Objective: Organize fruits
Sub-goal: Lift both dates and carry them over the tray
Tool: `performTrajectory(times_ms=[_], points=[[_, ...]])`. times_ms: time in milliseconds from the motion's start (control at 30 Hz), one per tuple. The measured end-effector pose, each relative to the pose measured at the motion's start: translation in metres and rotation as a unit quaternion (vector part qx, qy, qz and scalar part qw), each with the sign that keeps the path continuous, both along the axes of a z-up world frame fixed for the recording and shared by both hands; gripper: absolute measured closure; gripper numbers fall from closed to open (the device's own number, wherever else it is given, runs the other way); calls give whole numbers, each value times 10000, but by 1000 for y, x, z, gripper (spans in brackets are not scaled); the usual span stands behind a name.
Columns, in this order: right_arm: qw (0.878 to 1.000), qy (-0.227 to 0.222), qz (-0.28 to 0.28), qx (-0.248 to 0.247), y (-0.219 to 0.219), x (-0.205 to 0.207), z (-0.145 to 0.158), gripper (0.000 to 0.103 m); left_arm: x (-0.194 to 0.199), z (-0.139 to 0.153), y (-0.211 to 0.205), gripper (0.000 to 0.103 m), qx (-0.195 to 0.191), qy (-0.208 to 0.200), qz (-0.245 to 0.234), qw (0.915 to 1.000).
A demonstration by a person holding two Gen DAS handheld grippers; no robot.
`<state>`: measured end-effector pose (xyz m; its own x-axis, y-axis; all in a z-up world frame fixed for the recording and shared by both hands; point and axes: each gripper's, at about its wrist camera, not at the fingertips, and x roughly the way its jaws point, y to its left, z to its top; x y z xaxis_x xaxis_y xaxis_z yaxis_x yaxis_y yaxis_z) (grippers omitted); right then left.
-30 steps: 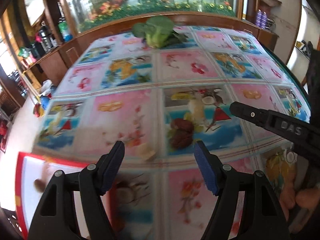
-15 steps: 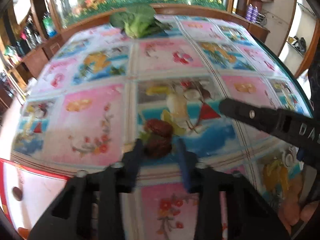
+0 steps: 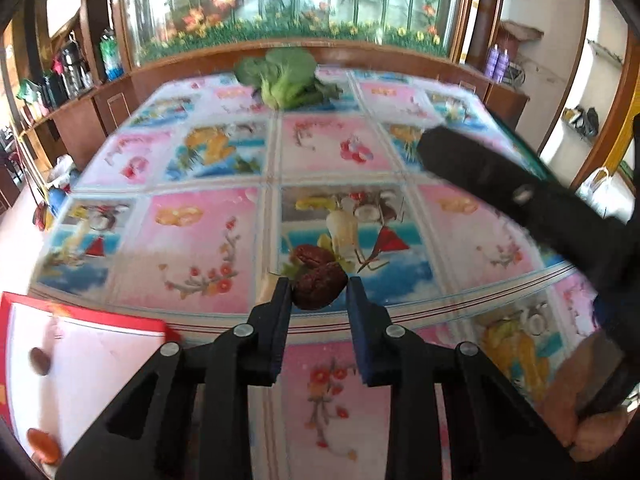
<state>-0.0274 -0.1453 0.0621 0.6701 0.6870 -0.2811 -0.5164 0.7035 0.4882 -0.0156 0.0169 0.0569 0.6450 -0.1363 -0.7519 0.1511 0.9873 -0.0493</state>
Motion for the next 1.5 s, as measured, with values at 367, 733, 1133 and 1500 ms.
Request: performTrajectory(times_ms=[367, 733, 1133, 1500], points=[[9929, 907, -177, -752, 13, 35, -32, 95, -39, 28, 48, 73, 66, -370, 438, 9983], [9759, 1120, -77, -1868, 70, 59, -50, 71, -58, 20, 77, 73, -46, -295, 691, 9972], [9643, 1353, -5, -2277, 75, 59, -61, 89, -70, 19, 88, 73, -147, -245, 724, 9970], [9780, 1409, -168, -1530, 50, 39, -47, 89, -95, 18, 115, 73, -73, -336, 965, 9947]])
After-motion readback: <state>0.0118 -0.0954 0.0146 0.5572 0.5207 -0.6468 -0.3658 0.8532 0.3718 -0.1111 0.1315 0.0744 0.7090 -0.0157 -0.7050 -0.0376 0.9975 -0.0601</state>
